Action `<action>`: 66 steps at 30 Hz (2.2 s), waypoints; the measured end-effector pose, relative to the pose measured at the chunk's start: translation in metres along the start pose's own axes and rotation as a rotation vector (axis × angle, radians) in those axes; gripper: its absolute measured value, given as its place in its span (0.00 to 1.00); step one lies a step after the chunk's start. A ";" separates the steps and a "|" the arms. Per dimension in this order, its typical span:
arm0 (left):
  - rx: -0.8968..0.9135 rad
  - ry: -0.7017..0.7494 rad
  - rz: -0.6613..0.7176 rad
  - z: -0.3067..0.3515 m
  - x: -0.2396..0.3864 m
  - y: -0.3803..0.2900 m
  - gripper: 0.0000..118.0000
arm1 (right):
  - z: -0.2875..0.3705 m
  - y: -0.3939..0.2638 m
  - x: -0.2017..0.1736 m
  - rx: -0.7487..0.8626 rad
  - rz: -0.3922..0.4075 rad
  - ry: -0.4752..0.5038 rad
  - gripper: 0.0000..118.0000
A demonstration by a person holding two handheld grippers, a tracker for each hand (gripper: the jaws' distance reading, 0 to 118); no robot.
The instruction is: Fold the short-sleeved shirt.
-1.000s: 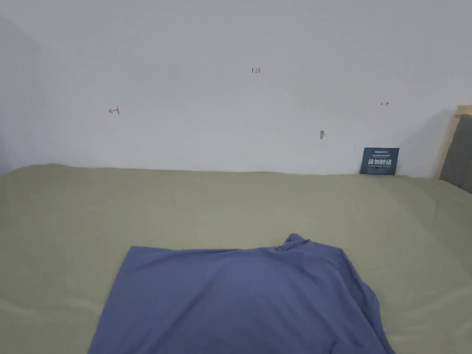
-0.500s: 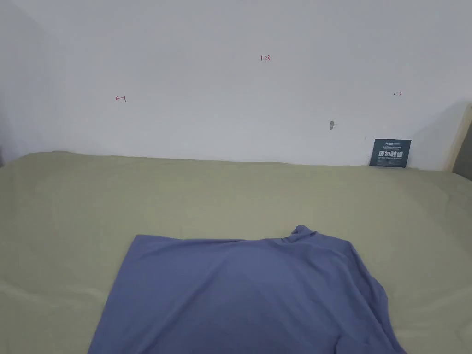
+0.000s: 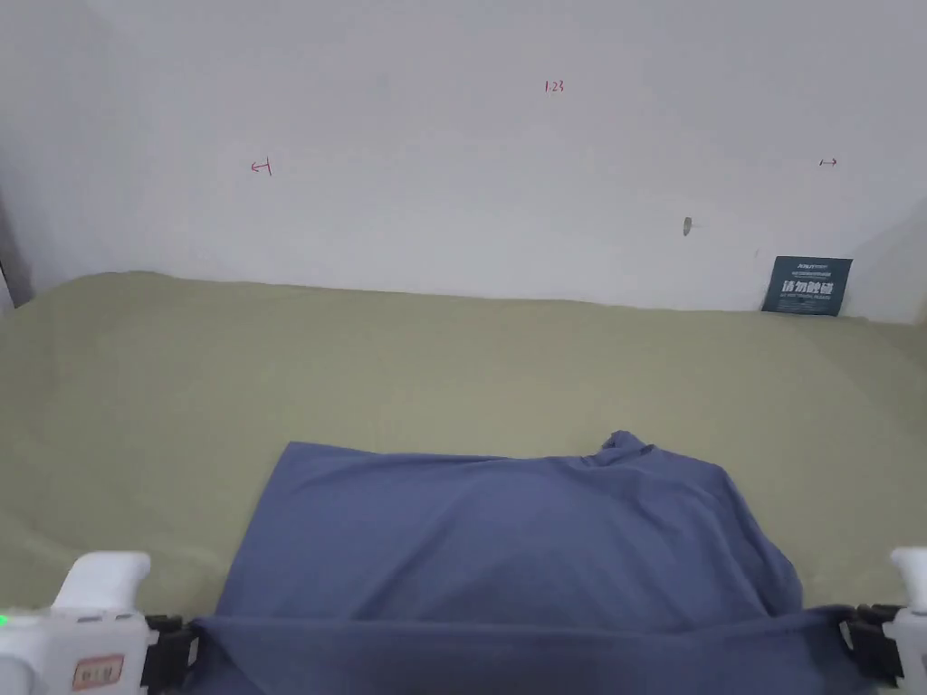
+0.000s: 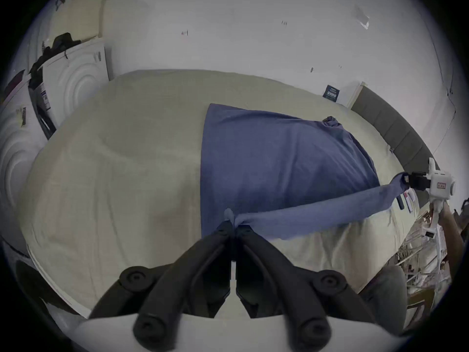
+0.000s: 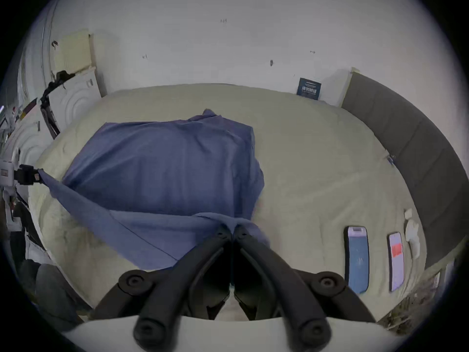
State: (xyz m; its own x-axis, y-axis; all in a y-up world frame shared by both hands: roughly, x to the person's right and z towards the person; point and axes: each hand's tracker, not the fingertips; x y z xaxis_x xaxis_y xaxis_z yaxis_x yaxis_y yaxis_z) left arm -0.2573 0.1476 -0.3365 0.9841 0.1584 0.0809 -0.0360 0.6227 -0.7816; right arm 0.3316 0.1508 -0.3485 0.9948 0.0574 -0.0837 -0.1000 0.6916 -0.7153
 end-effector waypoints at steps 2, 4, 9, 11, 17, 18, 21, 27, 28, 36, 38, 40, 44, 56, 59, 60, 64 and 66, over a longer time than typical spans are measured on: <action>-0.048 -0.001 -0.005 -0.019 -0.002 0.018 0.01 | -0.024 0.016 0.010 0.001 0.002 -0.002 0.01; -0.066 0.025 -0.021 -0.038 -0.005 0.034 0.01 | -0.043 0.032 0.015 -0.021 -0.022 0.001 0.01; -0.134 0.058 -0.043 -0.086 -0.012 0.069 0.04 | -0.092 0.050 0.017 -0.060 -0.057 0.004 0.01; -0.114 0.068 -0.043 -0.094 -0.007 0.074 0.35 | -0.112 0.049 0.020 -0.106 -0.084 0.008 0.11; -0.036 0.102 0.103 -0.095 -0.021 0.067 0.71 | -0.089 0.028 0.033 0.103 -0.251 0.044 0.72; -0.010 0.118 0.092 -0.086 -0.028 0.066 0.69 | -0.080 0.025 0.035 0.121 -0.254 0.052 0.72; 0.067 0.209 0.010 -0.054 -0.022 0.050 0.47 | -0.038 0.009 0.030 0.152 -0.197 0.027 0.51; 0.191 0.220 -0.005 0.005 0.010 -0.024 0.00 | 0.015 -0.040 0.011 0.106 -0.095 -0.028 0.00; 0.188 0.214 -0.004 0.009 0.013 -0.034 0.00 | 0.019 -0.048 0.012 0.098 -0.096 -0.011 0.00; 0.064 0.170 0.013 -0.017 0.030 -0.043 0.25 | 0.016 -0.073 0.000 0.025 -0.114 0.017 0.00; 0.062 0.158 0.038 -0.041 0.017 -0.032 0.81 | 0.014 -0.073 0.000 0.036 -0.119 0.023 0.00; 0.032 0.134 0.051 -0.064 0.013 -0.022 0.89 | 0.012 -0.069 0.002 0.039 -0.129 0.025 0.00; -0.049 0.197 0.024 -0.101 0.011 -0.011 0.82 | 0.008 -0.065 0.009 0.043 -0.191 0.071 0.45; -0.003 0.111 0.058 -0.083 0.001 -0.008 0.06 | -0.081 -0.039 0.011 -0.043 -0.173 0.027 0.63; -0.002 0.105 0.065 -0.083 0.001 -0.006 0.06 | -0.119 -0.033 0.015 -0.120 -0.173 0.041 0.05; -0.004 0.098 0.073 -0.083 -0.001 -0.005 0.06 | -0.123 -0.032 0.014 -0.135 -0.172 0.033 0.04; 0.009 0.067 0.080 -0.074 -0.011 0.000 0.06 | -0.084 -0.023 0.003 -0.105 -0.128 0.016 0.04; 0.025 0.052 0.074 -0.058 -0.008 0.004 0.06 | -0.069 -0.022 0.003 -0.066 -0.077 0.011 0.04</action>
State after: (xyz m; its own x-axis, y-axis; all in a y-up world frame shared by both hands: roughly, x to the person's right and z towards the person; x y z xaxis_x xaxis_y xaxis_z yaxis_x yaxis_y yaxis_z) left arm -0.2557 0.1045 -0.3760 0.9862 0.1655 -0.0092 -0.1128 0.6295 -0.7688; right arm 0.3360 0.0856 -0.3810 0.9994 -0.0022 -0.0336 -0.0243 0.6449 -0.7639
